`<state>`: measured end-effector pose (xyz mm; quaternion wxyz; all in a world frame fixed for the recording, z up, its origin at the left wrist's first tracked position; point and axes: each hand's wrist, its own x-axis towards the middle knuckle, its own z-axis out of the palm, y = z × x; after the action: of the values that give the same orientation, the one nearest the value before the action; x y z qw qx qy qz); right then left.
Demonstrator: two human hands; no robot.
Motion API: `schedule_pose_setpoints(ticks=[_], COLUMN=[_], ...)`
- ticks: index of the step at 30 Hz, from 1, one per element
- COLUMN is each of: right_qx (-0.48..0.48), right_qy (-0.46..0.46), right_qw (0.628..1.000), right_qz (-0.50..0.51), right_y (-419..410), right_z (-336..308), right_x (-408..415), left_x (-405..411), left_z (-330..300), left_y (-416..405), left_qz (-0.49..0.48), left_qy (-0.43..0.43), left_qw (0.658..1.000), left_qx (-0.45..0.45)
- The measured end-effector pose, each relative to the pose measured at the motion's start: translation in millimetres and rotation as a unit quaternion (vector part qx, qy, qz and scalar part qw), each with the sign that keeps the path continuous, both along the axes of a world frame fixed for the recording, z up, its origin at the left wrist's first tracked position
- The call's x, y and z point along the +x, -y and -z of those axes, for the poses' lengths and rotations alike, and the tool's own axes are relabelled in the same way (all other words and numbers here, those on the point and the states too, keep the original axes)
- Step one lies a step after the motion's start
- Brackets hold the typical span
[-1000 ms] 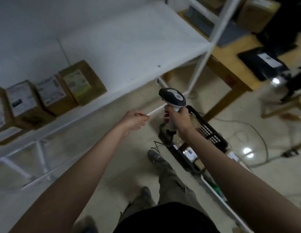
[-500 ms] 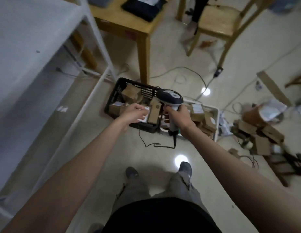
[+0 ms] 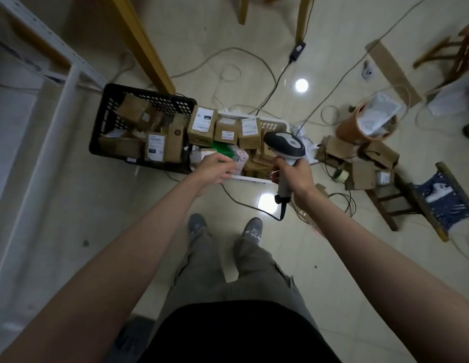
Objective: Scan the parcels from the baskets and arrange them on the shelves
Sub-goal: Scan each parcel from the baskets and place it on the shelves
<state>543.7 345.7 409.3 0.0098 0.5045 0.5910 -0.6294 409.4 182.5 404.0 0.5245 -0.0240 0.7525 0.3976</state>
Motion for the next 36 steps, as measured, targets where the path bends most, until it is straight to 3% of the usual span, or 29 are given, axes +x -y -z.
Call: schedule_pose_setpoints(ticks=[9, 14, 25, 32, 36], right_qx=[-0.043, -0.047, -0.1, -0.135, -0.137], right_qy=[0.055, 0.103, 0.137, 0.148, 0.144], right_qw=[0.996, 0.986, 0.974, 0.971, 0.973], right_qz=[0.06, 0.119, 0.147, 0.131, 0.116], right_y=[-69.1, -105.0, -156.5, -163.5, -168.2], right_z=[52.3, 88.6, 200.3, 293.2, 347.0], right_x=[3.6, -3.1, -18.0, -25.6, -21.2], left_x=[-9.2, -23.3, -35.2, -26.8, -18.7], left_z=[60.5, 104.9, 221.4, 344.4, 409.7], left_y=[-82.3, -129.9, -198.1, -220.6, -236.0], left_qz=[0.038, 0.061, 0.021, -0.086, -0.176], left_qy=[0.013, 0.062, 0.104, 0.096, 0.116], left_qw=[0.999, 0.995, 0.987, 0.979, 0.958], left_qx=[-0.029, -0.048, -0.117, -0.157, -0.194])
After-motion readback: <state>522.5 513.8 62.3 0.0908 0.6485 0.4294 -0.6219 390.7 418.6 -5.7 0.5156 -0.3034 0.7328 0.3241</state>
